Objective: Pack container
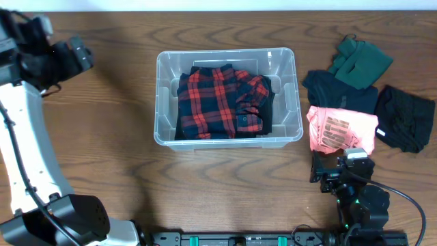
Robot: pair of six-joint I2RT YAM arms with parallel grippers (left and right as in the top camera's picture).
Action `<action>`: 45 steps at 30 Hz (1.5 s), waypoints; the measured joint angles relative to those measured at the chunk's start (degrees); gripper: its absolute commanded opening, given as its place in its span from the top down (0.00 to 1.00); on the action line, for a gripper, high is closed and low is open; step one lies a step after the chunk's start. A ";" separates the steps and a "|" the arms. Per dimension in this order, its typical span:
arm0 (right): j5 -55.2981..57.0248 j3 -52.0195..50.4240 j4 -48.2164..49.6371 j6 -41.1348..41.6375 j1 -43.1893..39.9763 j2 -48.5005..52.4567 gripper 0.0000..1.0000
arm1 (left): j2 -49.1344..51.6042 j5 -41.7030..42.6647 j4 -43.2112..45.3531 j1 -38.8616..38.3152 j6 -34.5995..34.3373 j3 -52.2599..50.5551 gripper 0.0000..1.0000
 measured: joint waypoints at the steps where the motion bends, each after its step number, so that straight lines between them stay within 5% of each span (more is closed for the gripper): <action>1: -0.70 0.00 0.66 0.90 0.00 0.00 0.01 | 0.00 -0.02 -0.63 0.87 0.00 0.00 0.02; 12: -5.44 0.63 14.67 17.11 0.00 2.36 0.01 | 0.00 0.02 -1.73 3.76 0.00 -0.28 0.02; 20: -6.34 13.57 14.45 20.57 0.00 23.93 0.01 | 0.00 0.02 -1.73 3.76 0.00 -0.31 0.02; 28: -7.34 41.53 0.63 16.31 0.00 55.21 0.01 | 0.00 0.04 -1.70 3.76 0.00 -0.35 0.02; 35: -13.31 56.87 -11.32 14.23 -1.33 69.72 0.01 | 0.00 0.02 -1.79 3.76 0.00 -0.35 0.02; 45: -21.31 68.74 -22.03 14.84 -29.22 83.49 0.01 | 0.00 0.02 -1.79 3.76 0.00 -0.35 0.02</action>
